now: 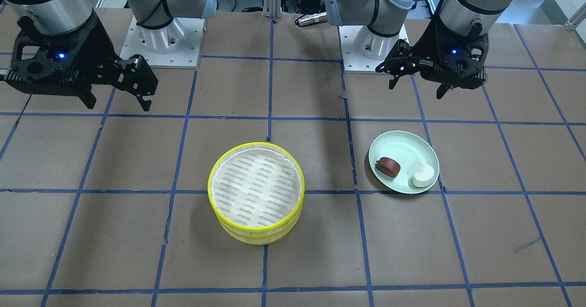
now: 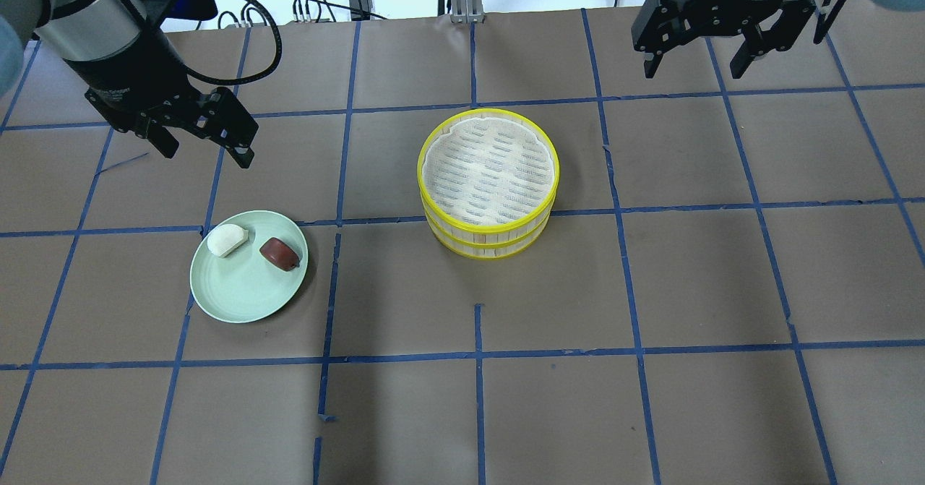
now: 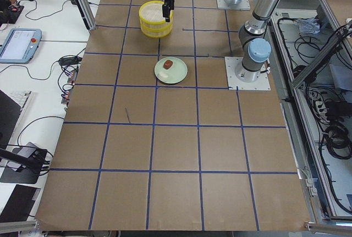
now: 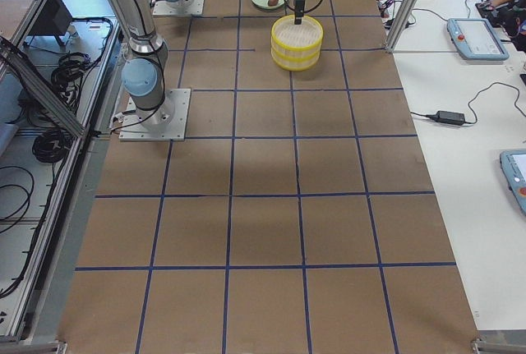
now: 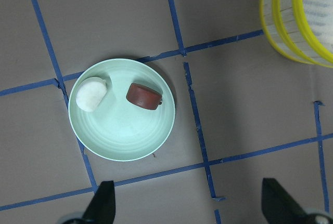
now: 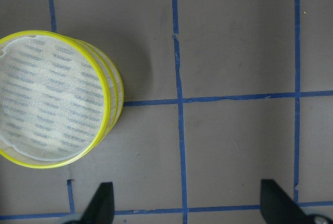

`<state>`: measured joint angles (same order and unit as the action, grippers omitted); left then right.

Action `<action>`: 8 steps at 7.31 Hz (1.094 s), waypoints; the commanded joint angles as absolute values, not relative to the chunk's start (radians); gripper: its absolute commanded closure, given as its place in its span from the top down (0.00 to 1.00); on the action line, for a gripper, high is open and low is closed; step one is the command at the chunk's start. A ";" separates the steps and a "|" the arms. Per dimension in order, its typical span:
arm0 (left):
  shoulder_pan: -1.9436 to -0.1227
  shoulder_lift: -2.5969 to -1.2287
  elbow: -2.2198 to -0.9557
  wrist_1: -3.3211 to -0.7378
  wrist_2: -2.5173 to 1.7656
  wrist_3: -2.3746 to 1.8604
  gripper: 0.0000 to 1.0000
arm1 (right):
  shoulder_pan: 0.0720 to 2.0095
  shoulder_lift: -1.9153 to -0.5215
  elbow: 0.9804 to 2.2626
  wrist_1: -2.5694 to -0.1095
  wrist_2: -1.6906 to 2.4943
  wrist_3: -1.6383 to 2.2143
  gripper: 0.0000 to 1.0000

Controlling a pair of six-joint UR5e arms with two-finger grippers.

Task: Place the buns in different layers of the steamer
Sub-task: 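Lower the left gripper onto the white bun on the green plate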

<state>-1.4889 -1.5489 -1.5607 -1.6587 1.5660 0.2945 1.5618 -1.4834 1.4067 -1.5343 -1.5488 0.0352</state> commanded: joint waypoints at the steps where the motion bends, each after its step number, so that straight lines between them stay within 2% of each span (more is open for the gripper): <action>1: -1.489 -1.548 -1.560 -1.658 1.565 0.295 1.00 | 1.575 -1.482 1.404 -1.545 -1.554 0.037 1.00; 4: -1.489 -1.548 -1.574 -1.666 1.566 0.295 1.00 | 1.580 -1.485 1.397 -1.497 -1.582 0.038 1.00; 6: -1.485 -1.537 -1.694 -1.658 1.578 0.293 0.99 | 1.582 -1.485 1.399 -1.497 -1.580 0.038 1.00; 8: -1.450 -1.546 -1.730 -1.602 1.737 0.398 1.00 | 1.582 -1.483 1.402 -1.497 -1.582 0.040 1.00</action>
<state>-1.4673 -1.5414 -1.7040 -1.6437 1.6572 0.3219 1.5819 -1.4846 1.4008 -1.4979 -1.5796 0.0393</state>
